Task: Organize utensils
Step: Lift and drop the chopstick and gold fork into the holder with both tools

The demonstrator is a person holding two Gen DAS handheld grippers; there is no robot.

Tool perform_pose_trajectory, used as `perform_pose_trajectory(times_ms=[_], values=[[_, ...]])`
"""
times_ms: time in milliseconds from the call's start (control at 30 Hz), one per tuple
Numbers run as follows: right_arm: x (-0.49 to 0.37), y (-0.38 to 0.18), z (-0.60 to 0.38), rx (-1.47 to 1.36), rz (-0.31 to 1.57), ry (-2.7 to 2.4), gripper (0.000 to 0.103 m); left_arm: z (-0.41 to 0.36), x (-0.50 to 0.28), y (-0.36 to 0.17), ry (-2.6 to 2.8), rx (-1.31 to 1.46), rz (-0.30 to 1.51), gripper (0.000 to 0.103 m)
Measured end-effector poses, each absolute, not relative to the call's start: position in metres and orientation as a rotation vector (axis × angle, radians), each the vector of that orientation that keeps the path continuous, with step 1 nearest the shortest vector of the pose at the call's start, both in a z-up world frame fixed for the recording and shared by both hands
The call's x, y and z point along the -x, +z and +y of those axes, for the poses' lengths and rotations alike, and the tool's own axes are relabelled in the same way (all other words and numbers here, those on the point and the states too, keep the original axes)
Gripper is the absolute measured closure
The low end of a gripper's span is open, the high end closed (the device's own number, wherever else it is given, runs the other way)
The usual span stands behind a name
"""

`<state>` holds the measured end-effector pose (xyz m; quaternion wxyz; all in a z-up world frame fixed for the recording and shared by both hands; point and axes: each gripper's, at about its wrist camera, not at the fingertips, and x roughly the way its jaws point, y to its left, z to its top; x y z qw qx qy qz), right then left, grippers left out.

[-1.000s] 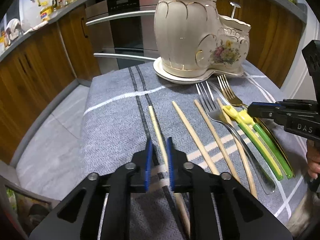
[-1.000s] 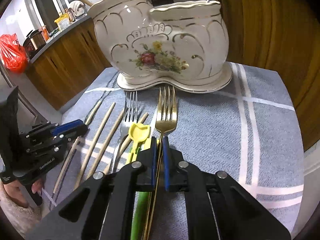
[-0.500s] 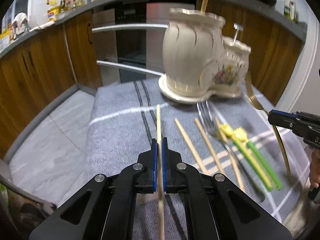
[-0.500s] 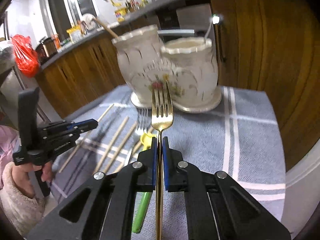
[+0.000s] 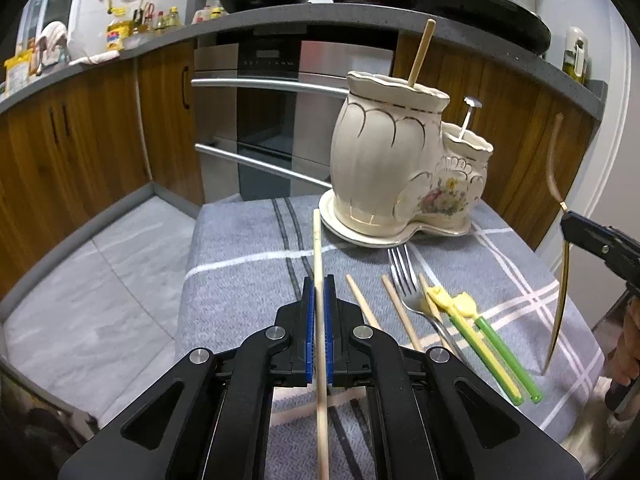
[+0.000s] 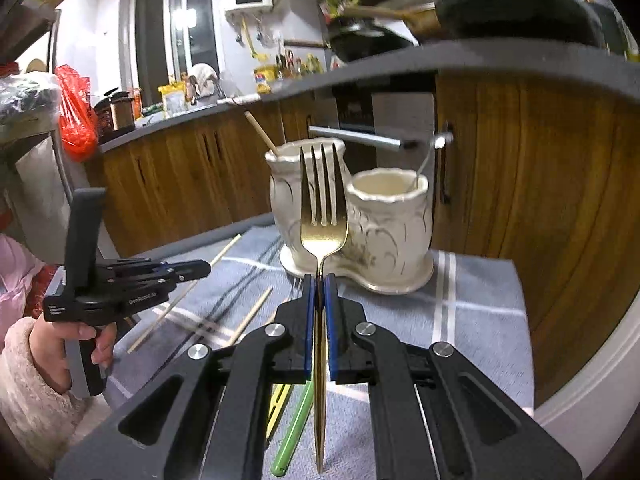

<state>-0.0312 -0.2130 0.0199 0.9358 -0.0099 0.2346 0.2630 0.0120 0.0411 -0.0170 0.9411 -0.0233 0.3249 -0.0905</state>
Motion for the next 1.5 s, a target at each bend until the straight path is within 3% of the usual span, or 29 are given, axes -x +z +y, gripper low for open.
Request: perform_pose_trajectory(times_ms=[333,800,1300,1500], values=[[0.052,0.035,-0.217,0.043,0.344,0.512,0.098,0.043,-0.007,-0.015,-0.191,0.05,0.64,0.098],[0.046,0.063,-0.217,0.012,0.274,0.494,0.098,0.053,0.005,0.042,-0.192,0.138,0.407,0.098],[-0.027,0.118,-0.217,-0.069,0.179,0.443,0.098,0.049,-0.097,0.132,-0.269,0.255,0.187,0.098],[-0.056,0.124,-0.223,-0.132,0.171,0.427,0.098,0.031,-0.145,0.14,-0.29,0.257,0.167,0.098]])
